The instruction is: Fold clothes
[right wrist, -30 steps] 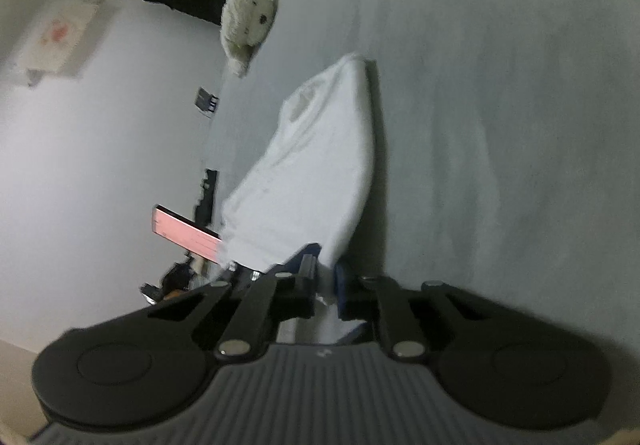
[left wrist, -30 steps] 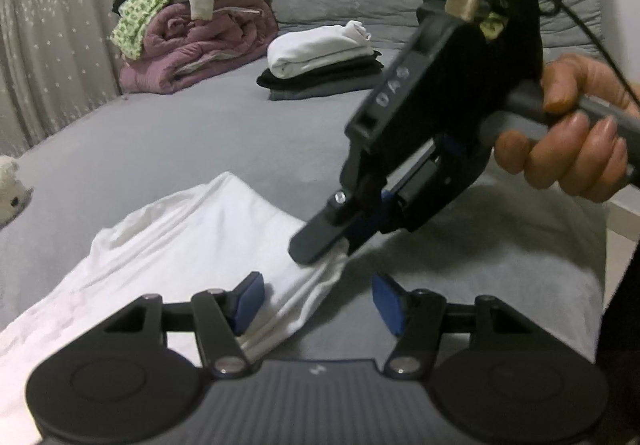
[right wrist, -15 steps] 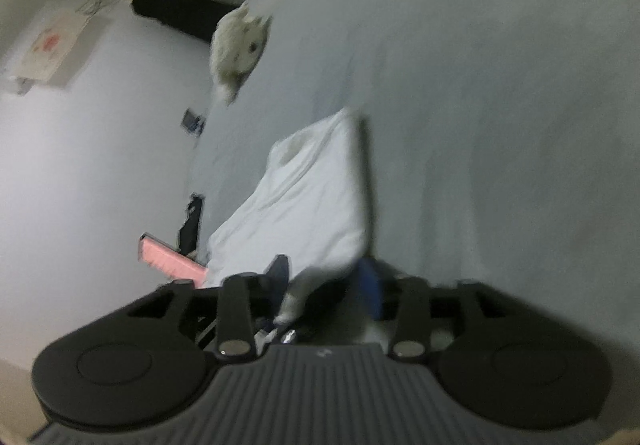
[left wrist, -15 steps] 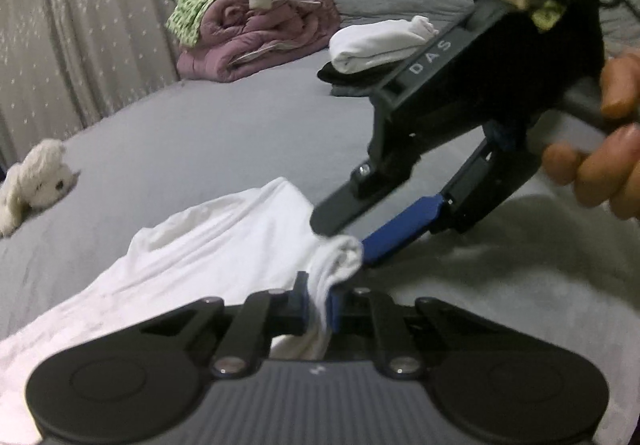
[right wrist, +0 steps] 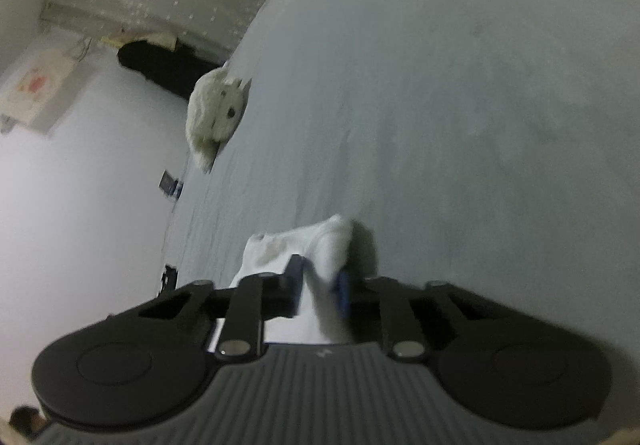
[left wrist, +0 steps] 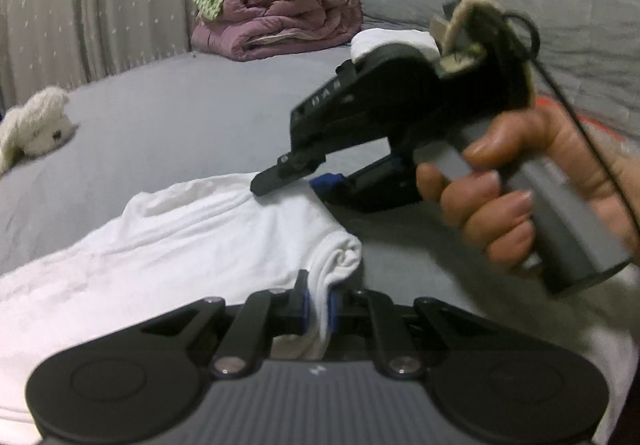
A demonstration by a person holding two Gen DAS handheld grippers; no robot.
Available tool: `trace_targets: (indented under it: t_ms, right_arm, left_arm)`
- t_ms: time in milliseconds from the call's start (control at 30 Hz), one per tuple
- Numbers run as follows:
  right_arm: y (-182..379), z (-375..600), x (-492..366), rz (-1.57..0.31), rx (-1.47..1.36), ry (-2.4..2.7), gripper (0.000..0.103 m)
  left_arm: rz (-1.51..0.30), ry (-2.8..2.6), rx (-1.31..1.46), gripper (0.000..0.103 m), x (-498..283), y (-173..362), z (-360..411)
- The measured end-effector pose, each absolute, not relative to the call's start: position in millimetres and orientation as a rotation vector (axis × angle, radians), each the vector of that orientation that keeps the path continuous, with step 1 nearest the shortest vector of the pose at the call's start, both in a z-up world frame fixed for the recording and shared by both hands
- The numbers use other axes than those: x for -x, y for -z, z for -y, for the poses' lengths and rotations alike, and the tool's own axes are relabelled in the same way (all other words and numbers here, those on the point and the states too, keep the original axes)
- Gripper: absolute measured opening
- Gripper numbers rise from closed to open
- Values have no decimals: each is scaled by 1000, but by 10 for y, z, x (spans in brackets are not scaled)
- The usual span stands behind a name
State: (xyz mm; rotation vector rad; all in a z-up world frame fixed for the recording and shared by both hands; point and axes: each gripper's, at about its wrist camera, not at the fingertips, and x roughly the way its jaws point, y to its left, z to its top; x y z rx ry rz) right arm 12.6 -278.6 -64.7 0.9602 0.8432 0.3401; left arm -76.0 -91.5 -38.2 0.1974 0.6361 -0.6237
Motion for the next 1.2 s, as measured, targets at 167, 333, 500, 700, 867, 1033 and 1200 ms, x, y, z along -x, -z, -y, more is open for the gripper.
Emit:
trace_targets:
  t_ms: [167,333,500,700,867,1033,1200]
  right_arm:
    - [556,2760,-111,-817,-918,-308,10]
    - [510,2797,-83,-786,-927,-267,9]
    - [486,2902,-27,-769,-945,-235,8]
    - [403,3102,116,-744,-950,-198,8]
    - [359,3177,239,-740,-952,-165,8]
    - [283,3115,273,-738,-950,-156,9]
    - [197,3002,227,-741,-920,-153,9]
  left_arm:
    - [-669,624,-92,7,704,335,828]
    - [-619,612,-52,7,762,230,872]
    - [-595,634,-35,7,849,168,977]
    - [-583,683,-27,7,962,140,1138]
    - [-599,725,-11,7,1041,139,1243]
    - [-624,728,30,7,1055,146,1234]
    - [-639,696,140,7,1012,115,1056]
